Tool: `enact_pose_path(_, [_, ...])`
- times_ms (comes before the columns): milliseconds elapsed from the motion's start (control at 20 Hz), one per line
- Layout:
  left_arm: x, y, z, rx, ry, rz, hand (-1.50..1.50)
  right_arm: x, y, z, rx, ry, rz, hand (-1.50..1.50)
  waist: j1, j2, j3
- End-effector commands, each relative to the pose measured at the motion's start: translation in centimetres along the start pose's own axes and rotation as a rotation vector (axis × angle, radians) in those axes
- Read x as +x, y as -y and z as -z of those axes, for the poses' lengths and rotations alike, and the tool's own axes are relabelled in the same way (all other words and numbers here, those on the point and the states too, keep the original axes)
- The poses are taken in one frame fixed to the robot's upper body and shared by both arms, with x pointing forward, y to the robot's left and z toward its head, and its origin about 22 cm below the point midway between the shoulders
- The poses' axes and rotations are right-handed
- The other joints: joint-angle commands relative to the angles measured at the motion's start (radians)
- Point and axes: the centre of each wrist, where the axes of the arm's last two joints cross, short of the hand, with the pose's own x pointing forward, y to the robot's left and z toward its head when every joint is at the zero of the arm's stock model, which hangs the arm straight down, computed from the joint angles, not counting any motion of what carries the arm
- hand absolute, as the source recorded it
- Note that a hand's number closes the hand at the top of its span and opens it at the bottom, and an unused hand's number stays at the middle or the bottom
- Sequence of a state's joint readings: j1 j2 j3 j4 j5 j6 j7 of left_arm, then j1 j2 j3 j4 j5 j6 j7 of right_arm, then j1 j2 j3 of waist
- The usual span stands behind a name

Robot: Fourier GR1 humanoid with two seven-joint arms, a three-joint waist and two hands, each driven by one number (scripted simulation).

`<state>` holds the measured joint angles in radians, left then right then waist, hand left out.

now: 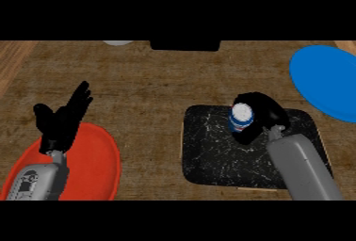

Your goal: Pick the can from the tray and place it in the plate

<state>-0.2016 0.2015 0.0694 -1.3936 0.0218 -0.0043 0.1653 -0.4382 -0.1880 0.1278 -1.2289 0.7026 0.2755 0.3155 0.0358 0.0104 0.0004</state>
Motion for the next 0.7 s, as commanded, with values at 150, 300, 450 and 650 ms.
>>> enact_pose_path(150, [-0.1, -0.3, 0.0, -0.021, -0.009, -0.007, 0.00, 3.2, 2.9, 4.3, -0.280, 0.025, -0.134, 1.50, 0.006, 0.001, 0.000])
enact_pose_path(300, [0.7, 0.1, -0.3, 0.018, -0.010, -0.001, 0.00, 2.9, 4.2, 3.5, -0.502, 0.077, -0.131, 1.50, -0.008, -0.006, 0.001])
enact_pose_path(450, [0.0, 0.3, -0.4, 0.004, 0.004, 0.005, 0.00, 2.5, 5.9, 3.1, -0.736, 0.055, -0.141, 1.50, -0.020, -0.006, 0.000])
enact_pose_path(650, [-0.2, 0.0, 0.2, 0.032, -0.013, 0.000, 0.00, 3.5, 7.2, 3.1, -0.895, -0.028, -0.136, 1.50, -0.032, -0.009, -0.001])
